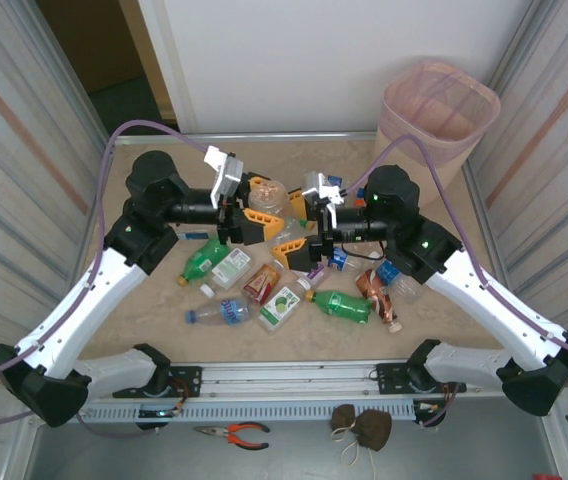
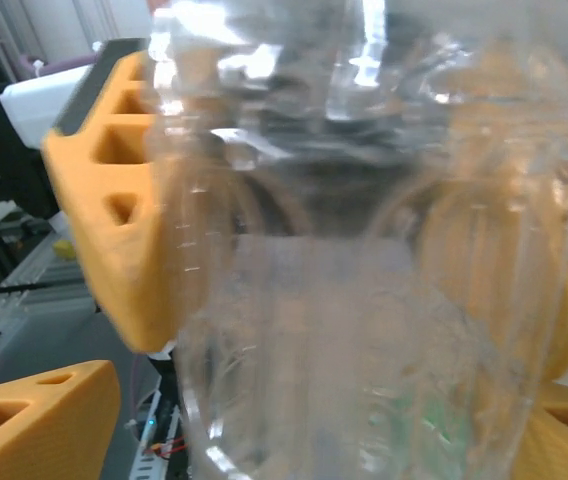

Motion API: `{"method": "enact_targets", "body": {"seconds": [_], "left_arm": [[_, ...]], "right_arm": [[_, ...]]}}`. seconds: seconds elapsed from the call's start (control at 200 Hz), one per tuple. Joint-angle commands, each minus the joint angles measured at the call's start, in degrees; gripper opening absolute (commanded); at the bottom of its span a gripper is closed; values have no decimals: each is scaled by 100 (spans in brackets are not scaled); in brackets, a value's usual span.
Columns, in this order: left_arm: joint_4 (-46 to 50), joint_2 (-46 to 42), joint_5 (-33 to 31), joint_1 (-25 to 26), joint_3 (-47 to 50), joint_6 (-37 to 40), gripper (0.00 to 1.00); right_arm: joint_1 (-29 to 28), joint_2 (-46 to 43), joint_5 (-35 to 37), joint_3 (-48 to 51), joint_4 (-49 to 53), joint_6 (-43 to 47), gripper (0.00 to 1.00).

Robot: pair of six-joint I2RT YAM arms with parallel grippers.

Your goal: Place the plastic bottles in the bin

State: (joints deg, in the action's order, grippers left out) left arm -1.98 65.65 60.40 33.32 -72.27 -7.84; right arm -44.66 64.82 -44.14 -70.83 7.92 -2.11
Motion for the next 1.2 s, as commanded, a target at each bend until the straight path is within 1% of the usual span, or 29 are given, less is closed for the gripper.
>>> {"method": "enact_targets", "body": {"seconds": [0.0,0.08,0.14,0.281,0.426,0.491,0.521,0.651,0.757,0.847,0.992,1.127,1.197], "left_arm": [[208,48,83,86,-265,347,42],[289,62,26,111,-283,402,42],[308,48,12,114,-270,428,42],[345,17,-55,114,-235,459,42],[355,2,-88,120,-235,476,44],[348,1,-118,113,-227,467,45],[339,-7,-138,114,-221,454,48],[381,-117,-347,121,-196,517,65],[441,-342,-781,115,-92,661,76],[583,-580,-1312,122,40,834,79],[690,-929,-2123,119,290,1029,82],[697,-1108,-2457,108,472,1052,83],[721,-1136,-2511,105,534,1050,83]], "right_arm": [[-95,13,-1,-220,192,110,78],[-131,0,68,-204,192,144,74],[-152,-21,130,-178,188,166,68],[-157,-72,178,-116,223,188,60],[-157,-138,216,-66,227,195,54],[-161,-169,269,-47,240,172,54],[-162,-184,295,-54,249,165,54],[-148,-281,594,-18,262,146,55],[-12,-353,869,-15,285,70,55],[290,-386,989,-73,315,-117,55],[1171,-391,1124,-179,317,-529,54],[2128,-292,1429,-388,315,-973,54],[2669,-134,1560,-564,316,-1244,54]]}}
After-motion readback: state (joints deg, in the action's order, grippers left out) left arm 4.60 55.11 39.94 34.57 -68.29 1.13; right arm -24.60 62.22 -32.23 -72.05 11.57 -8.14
